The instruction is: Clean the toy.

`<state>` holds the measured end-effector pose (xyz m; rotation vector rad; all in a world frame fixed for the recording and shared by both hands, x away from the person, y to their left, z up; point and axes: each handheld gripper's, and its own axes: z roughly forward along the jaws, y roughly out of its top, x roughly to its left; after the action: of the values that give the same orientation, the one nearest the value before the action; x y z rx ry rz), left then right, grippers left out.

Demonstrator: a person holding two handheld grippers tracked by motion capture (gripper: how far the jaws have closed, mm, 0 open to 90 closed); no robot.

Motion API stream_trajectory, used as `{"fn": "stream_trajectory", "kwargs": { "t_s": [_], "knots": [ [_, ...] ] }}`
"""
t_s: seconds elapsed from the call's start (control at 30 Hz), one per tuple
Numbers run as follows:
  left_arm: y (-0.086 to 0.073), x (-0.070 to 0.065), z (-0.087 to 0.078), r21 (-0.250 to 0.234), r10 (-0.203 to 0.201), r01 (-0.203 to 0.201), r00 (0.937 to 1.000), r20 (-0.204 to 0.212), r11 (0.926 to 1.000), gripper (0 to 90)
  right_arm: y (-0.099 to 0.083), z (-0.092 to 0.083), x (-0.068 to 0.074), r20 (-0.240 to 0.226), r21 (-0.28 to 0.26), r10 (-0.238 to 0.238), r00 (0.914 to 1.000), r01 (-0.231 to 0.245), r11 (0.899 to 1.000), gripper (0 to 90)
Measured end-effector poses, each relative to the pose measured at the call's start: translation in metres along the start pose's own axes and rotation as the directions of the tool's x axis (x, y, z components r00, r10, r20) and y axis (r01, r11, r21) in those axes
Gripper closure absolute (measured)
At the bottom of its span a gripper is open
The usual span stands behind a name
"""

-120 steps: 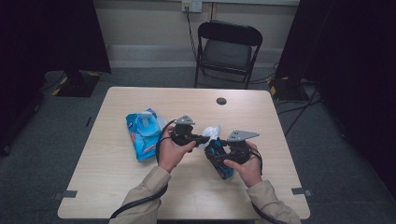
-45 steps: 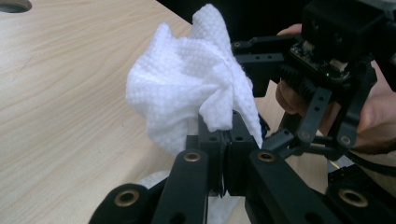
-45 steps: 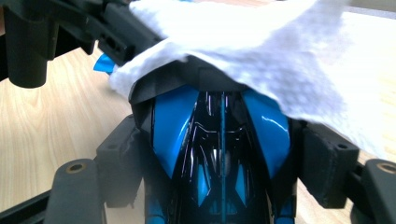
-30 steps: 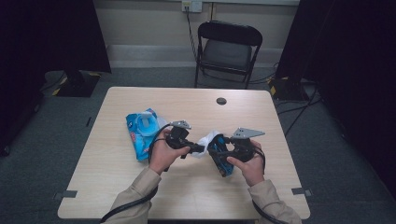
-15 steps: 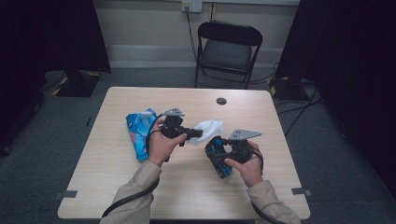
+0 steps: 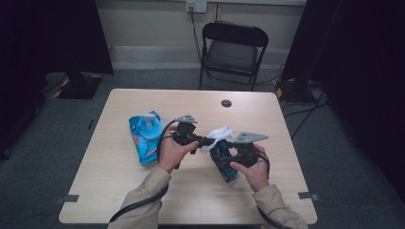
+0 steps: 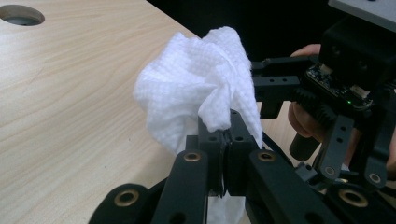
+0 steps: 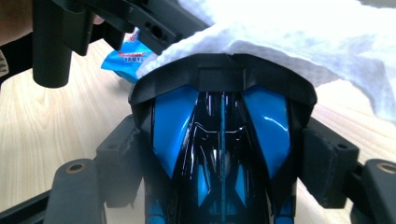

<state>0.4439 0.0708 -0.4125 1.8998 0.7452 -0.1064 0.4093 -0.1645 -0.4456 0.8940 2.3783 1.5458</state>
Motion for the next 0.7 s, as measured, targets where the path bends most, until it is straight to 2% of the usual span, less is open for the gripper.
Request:
{"fn": "stream_trajectory", "kwargs": {
  "t_s": [0.37, 0.53, 0.57, 0.7],
  "knots": [
    [-0.004, -0.002, -0.007, 0.023, 0.015, -0.016, 0.9997, 0.017, 0.9996, 88.2, -0.001, 0.0, -0.003, 0.023, 0.0, 0.005, 0.9997, -0.005, 1.0, 25.6],
    [-0.01, -0.004, -0.006, 0.049, 0.022, -0.023, 0.9995, 0.025, 0.9985, 88.3, -0.002, -0.002, -0.008, 0.038, -0.006, 0.018, 0.9991, -0.018, 1.0, 25.6],
    [-0.013, -0.005, -0.006, 0.068, 0.033, -0.034, 0.9993, 0.02, 0.9971, 88.3, -0.002, -0.002, -0.008, 0.039, -0.01, 0.024, 0.9989, -0.023, 1.0, 25.6],
    [-0.018, -0.003, -0.007, 0.076, 0.022, -0.024, 0.9995, 0.021, 0.9968, 88.3, -0.002, -0.003, -0.009, 0.042, -0.015, 0.022, 0.9989, -0.022, 1.0, 25.6]
  ]
}}
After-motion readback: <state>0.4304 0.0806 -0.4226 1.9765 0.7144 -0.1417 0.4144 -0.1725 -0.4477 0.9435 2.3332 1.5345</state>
